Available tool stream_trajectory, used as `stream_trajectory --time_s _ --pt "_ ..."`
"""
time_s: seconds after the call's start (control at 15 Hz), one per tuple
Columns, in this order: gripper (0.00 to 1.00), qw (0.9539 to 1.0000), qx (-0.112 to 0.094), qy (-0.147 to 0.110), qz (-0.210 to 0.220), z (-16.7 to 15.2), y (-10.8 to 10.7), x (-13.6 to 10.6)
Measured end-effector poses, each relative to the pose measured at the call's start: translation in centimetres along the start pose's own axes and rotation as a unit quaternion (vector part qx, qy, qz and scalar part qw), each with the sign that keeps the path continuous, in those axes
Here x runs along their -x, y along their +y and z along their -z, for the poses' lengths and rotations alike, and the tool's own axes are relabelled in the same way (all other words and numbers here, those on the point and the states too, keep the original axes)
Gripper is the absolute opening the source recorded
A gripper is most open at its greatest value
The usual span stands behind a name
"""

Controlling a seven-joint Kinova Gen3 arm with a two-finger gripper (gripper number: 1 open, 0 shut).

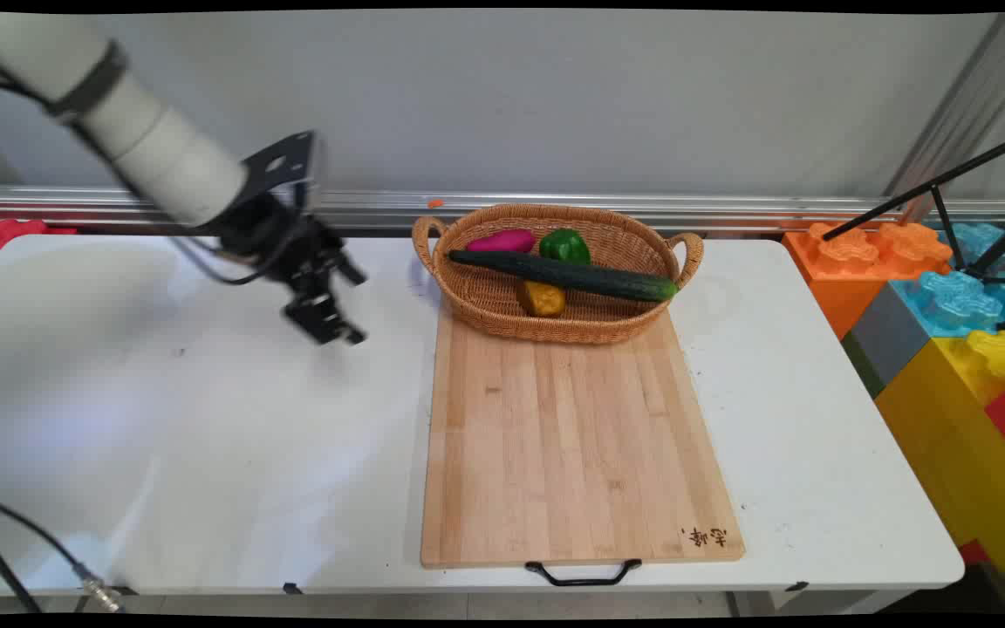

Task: Pick up the cucumber from the vegetable basket

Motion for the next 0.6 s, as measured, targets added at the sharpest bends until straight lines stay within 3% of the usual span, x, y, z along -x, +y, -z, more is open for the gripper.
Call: stream_trajectory --time_s 0.4,0.6 --pt "1.00 0.9967 -0.045 0.038 -0.055 -2.7 -2.0 -7.3" --pt "1.00 0.9921 -0.072 0.053 -0.088 -5.1 -3.2 -11.5"
